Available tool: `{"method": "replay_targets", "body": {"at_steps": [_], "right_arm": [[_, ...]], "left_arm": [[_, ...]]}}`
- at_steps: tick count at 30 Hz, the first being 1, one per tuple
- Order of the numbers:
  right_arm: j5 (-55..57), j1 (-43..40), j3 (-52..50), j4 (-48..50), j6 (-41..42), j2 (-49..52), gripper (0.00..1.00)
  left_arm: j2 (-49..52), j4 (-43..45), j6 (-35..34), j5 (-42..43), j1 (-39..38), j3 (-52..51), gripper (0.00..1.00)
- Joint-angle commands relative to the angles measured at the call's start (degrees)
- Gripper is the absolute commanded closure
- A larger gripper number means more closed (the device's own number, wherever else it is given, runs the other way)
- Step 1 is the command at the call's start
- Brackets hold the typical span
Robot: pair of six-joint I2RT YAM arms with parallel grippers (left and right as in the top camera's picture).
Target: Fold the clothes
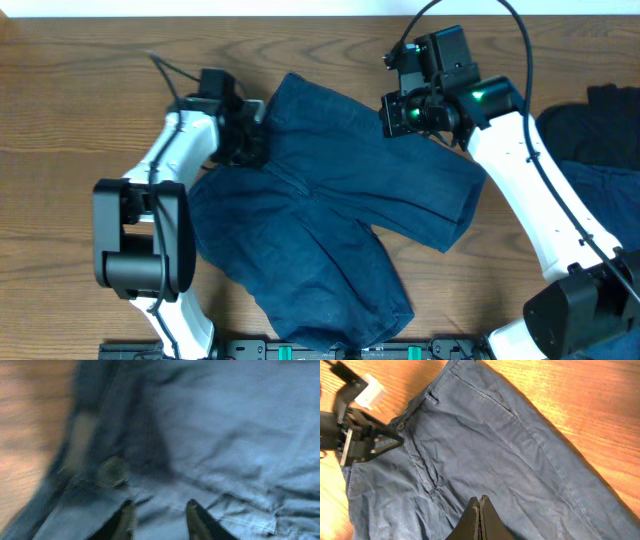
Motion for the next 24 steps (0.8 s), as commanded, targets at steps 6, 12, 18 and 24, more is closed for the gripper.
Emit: {"method": "replay_targets", "body": {"at_steps": [6,12,18,24], "right_arm": [[0.6,-0.7,-0.1,-3.7,-0.6,0.4,0.99],[0.6,-0.7,-0.1,-3.8,-0.6,0.4,0.98],[3.3,-0.5,-1.0,-3.8,-0.2,0.5,0.98],[9.2,-0.1,-4.8,-0.3,5.0,3.5,0.89]], "left_arm": [[2.6,8.1,4.8,-5.2,-3.6,-3.6,0.94],[7.1,11.0,0.1,-10.5,1.0,-3.6,0.94],[8.0,12.3,-9.6,-16.0,12.3,-3.3,0.94],[5.4,10.2,-10.6,-5.1,18.9,-2.8,0.94]]}}
